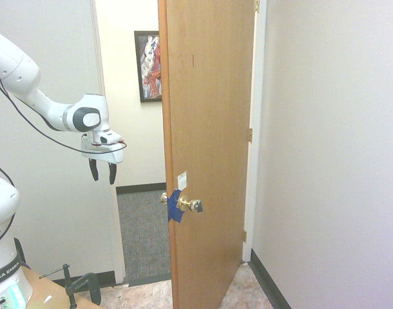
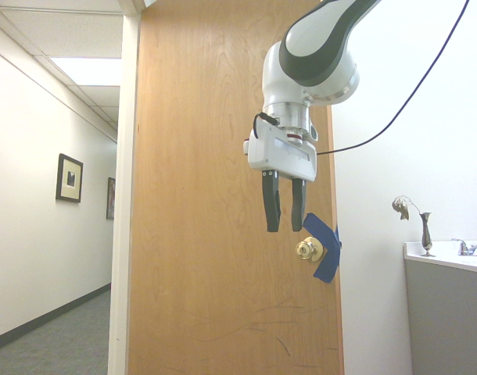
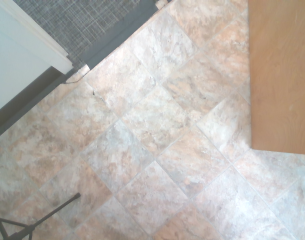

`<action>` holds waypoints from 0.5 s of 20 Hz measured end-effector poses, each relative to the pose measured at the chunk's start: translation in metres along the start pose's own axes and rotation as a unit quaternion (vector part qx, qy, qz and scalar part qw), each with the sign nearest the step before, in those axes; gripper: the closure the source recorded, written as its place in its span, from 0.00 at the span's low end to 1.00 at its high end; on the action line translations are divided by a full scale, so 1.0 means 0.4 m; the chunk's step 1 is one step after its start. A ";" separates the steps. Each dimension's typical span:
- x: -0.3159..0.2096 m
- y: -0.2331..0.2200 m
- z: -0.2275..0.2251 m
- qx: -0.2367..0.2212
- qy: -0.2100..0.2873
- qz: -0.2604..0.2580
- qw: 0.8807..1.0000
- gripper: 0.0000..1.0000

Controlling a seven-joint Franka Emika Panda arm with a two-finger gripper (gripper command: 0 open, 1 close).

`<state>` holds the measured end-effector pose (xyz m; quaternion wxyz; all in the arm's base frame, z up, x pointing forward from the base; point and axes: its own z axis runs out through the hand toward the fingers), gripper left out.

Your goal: Shut the door

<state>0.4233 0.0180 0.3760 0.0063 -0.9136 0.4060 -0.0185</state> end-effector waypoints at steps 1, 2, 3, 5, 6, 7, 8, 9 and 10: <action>0.000 0.000 0.000 0.001 0.000 0.001 1.000 0.00; 0.001 -0.002 -0.002 0.004 0.001 0.001 1.000 0.00; 0.001 -0.001 -0.004 0.006 0.002 0.002 1.000 0.00; -0.008 0.008 -0.013 0.008 0.004 0.003 1.000 0.00; -0.016 0.018 -0.019 0.009 0.005 0.003 1.000 0.00; -0.028 0.031 -0.025 0.009 0.005 0.004 1.000 0.00; -0.040 0.046 -0.033 0.009 0.007 0.005 1.000 0.00; -0.054 0.061 -0.043 0.009 0.008 0.007 1.000 0.00; -0.066 0.078 -0.053 0.009 0.010 0.012 1.000 0.00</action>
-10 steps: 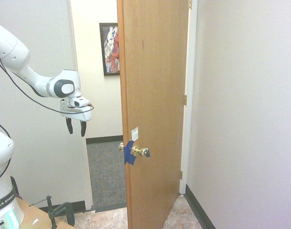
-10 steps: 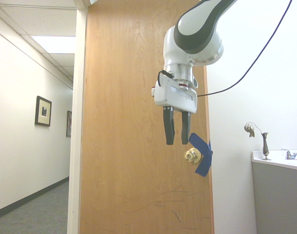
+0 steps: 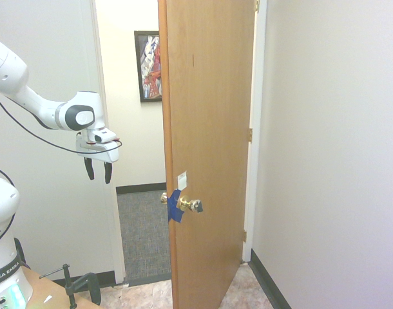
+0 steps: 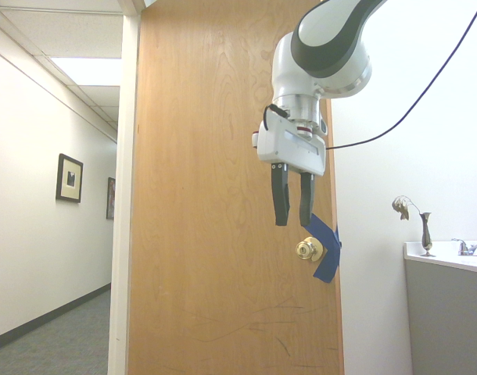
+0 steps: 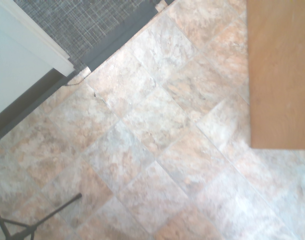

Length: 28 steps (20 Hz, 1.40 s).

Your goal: Shut the door

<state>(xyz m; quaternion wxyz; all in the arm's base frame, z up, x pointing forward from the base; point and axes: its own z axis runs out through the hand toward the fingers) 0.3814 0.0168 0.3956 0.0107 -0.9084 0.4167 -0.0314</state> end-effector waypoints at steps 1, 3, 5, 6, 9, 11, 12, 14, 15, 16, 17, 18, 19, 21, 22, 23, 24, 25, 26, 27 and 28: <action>-0.009 0.019 -0.010 0.000 0.002 0.008 1.000 0.00; -0.012 0.064 -0.028 0.001 0.006 0.028 1.000 0.00; 0.011 0.118 -0.041 0.003 0.011 0.056 0.998 0.00; 0.028 0.145 -0.046 0.004 0.015 0.072 0.997 0.00; 0.087 0.215 -0.057 0.007 0.018 0.116 0.993 0.00; 0.122 0.265 -0.063 0.009 0.018 0.145 0.989 0.00; 0.140 0.294 -0.067 0.009 0.019 0.159 0.987 0.00; 0.173 0.361 -0.075 0.011 0.018 0.189 0.982 0.00; 0.187 0.395 -0.080 0.013 0.018 0.204 0.979 0.00; 0.199 0.428 -0.086 0.013 0.020 0.216 0.976 0.00; 0.208 0.458 -0.092 0.015 0.022 0.227 0.974 0.00; 0.216 0.485 -0.098 0.017 0.024 0.236 0.971 0.00; 0.224 0.512 -0.102 0.019 0.025 0.245 0.969 0.00; 0.237 0.562 -0.103 0.021 0.025 0.265 0.964 0.00; 0.243 0.589 -0.103 0.021 0.026 0.275 0.961 0.00; 0.248 0.617 -0.103 0.021 0.026 0.285 0.958 0.00; 0.252 0.645 -0.103 0.021 0.026 0.296 0.954 0.00; 0.257 0.677 -0.103 0.022 0.027 0.308 0.951 0.00; 0.261 0.714 -0.101 0.021 0.029 0.319 0.947 0.00; 0.266 0.750 -0.098 0.021 0.032 0.329 0.944 0.00; 0.271 0.784 -0.094 0.021 0.035 0.339 0.940 0.00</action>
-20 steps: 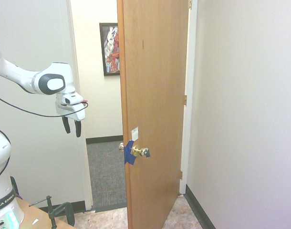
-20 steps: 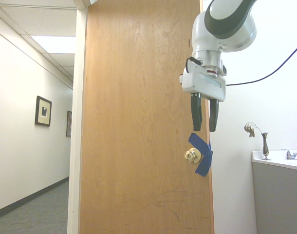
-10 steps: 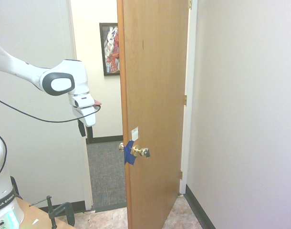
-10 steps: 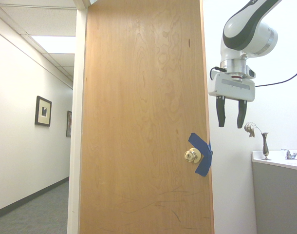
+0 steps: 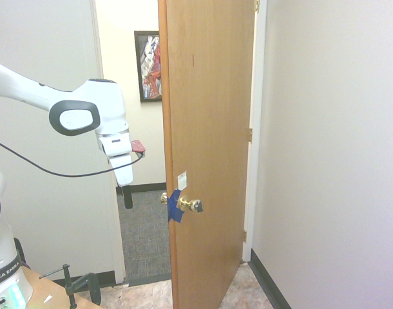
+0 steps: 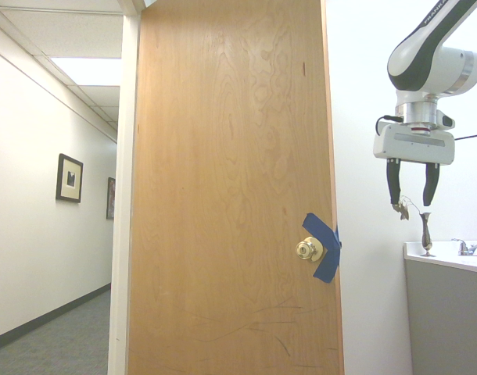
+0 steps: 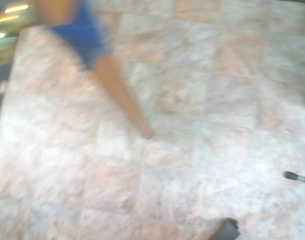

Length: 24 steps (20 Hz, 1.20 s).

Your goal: Shut the door

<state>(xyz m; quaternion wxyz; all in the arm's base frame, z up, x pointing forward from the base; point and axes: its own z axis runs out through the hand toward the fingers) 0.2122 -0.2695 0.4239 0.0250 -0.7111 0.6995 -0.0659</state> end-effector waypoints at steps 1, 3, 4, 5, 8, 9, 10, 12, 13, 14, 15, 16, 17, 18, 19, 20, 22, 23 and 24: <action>0.023 0.020 0.007 0.000 0.003 0.011 1.000 0.00; 0.060 0.047 0.028 -0.004 0.007 0.026 1.000 0.00; 0.077 0.053 0.039 -0.007 0.009 0.030 0.999 0.00; 0.096 0.056 0.050 -0.009 0.010 0.032 0.999 0.00; 0.172 0.051 0.066 -0.012 0.016 0.041 0.999 0.00; 0.200 0.047 0.071 -0.013 0.017 0.041 0.999 0.00; 0.228 0.040 0.074 -0.015 0.018 0.043 0.999 0.00; 0.275 0.019 0.081 -0.016 0.024 0.048 0.998 0.00; 0.296 0.008 0.083 -0.014 0.029 0.050 0.998 0.00; 0.314 -0.006 0.085 -0.010 0.035 0.052 0.998 0.00; 0.329 -0.022 0.088 -0.006 0.041 0.052 0.998 0.00; 0.341 -0.043 0.093 0.002 0.050 0.049 0.998 0.00; 0.349 -0.066 0.100 0.016 0.068 0.045 0.997 0.00; 0.351 -0.089 0.116 0.024 0.076 0.042 0.996 0.00; 0.353 -0.109 0.134 0.031 0.085 0.038 0.995 0.00; 0.355 -0.131 0.153 0.040 0.091 0.037 0.994 0.00; 0.362 -0.177 0.177 0.058 0.097 0.035 0.993 0.00; 0.365 -0.205 0.184 0.073 0.101 0.032 0.992 0.00; 0.366 -0.232 0.189 0.085 0.102 0.029 0.991 0.00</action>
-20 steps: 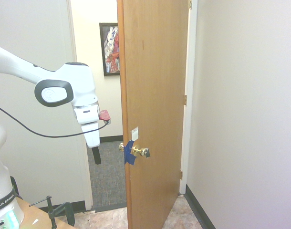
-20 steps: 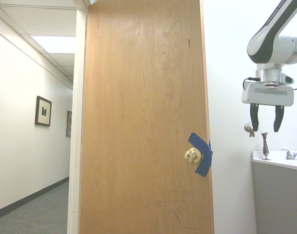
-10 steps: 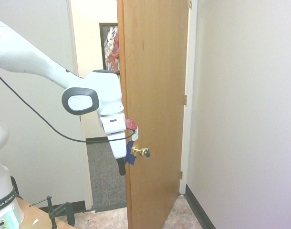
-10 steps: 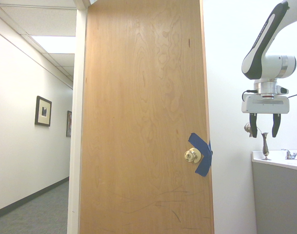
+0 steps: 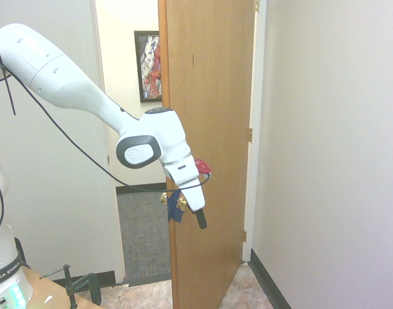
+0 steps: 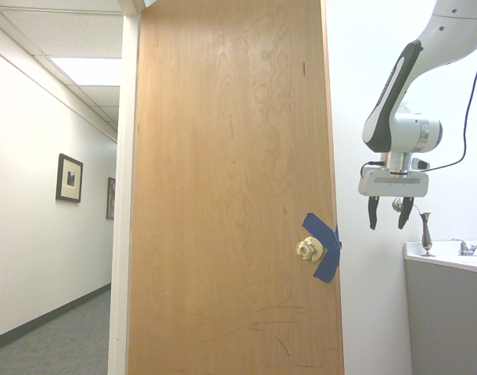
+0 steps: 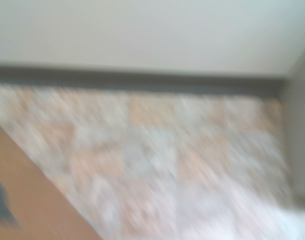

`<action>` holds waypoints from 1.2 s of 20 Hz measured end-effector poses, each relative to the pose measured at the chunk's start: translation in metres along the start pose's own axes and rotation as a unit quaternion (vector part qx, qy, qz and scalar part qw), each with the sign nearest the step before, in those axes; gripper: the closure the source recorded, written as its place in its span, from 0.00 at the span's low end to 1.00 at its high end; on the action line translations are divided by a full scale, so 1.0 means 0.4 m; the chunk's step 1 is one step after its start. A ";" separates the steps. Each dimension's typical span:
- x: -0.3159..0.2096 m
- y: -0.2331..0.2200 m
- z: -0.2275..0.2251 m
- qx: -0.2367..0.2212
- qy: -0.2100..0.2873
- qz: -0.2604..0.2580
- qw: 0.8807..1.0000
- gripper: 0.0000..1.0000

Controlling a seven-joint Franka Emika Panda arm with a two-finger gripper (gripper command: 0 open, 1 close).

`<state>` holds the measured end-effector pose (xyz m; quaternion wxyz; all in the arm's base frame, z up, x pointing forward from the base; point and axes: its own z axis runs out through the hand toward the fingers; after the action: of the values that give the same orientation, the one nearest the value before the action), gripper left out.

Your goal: Shut the door

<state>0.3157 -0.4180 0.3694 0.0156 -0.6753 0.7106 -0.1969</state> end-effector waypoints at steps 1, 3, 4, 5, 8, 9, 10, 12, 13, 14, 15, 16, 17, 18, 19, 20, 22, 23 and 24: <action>-0.006 -0.024 0.009 0.011 -0.002 -0.003 1.000 0.00; -0.037 -0.073 0.028 0.026 -0.016 -0.013 0.999 0.00; -0.063 -0.097 0.036 0.031 -0.024 -0.020 0.999 0.00; -0.097 -0.125 0.042 0.037 -0.032 -0.031 0.998 0.00; -0.204 -0.200 0.047 0.051 -0.043 -0.066 0.996 0.00; -0.258 -0.230 0.047 0.056 -0.050 -0.083 0.994 0.00; -0.319 -0.255 0.040 0.063 -0.055 -0.098 0.992 0.00; -0.457 -0.326 0.021 0.076 -0.063 -0.133 0.986 0.00; -0.532 -0.370 0.010 0.081 -0.066 -0.150 0.983 0.00; -0.610 -0.423 -0.002 0.087 -0.069 -0.168 0.979 0.00; -0.693 -0.484 -0.016 0.095 -0.071 -0.188 0.975 0.00; -0.775 -0.544 -0.029 0.101 -0.073 -0.207 0.970 0.00; -0.857 -0.599 -0.041 0.104 -0.073 -0.227 0.966 0.00; -0.941 -0.648 -0.051 0.108 -0.072 -0.245 0.961 0.00; -1.022 -0.689 -0.064 0.110 -0.072 -0.261 0.956 0.00; -1.090 -0.727 -0.081 0.112 -0.072 -0.278 0.951 0.00; -1.195 -0.793 -0.115 0.117 -0.074 -0.303 0.943 0.00; -1.225 -0.824 -0.130 0.119 -0.074 -0.310 0.940 0.00; -1.247 -0.854 -0.141 0.121 -0.073 -0.315 0.938 0.00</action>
<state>0.6689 0.0748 0.4026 0.0863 -0.8702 0.4290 -0.2263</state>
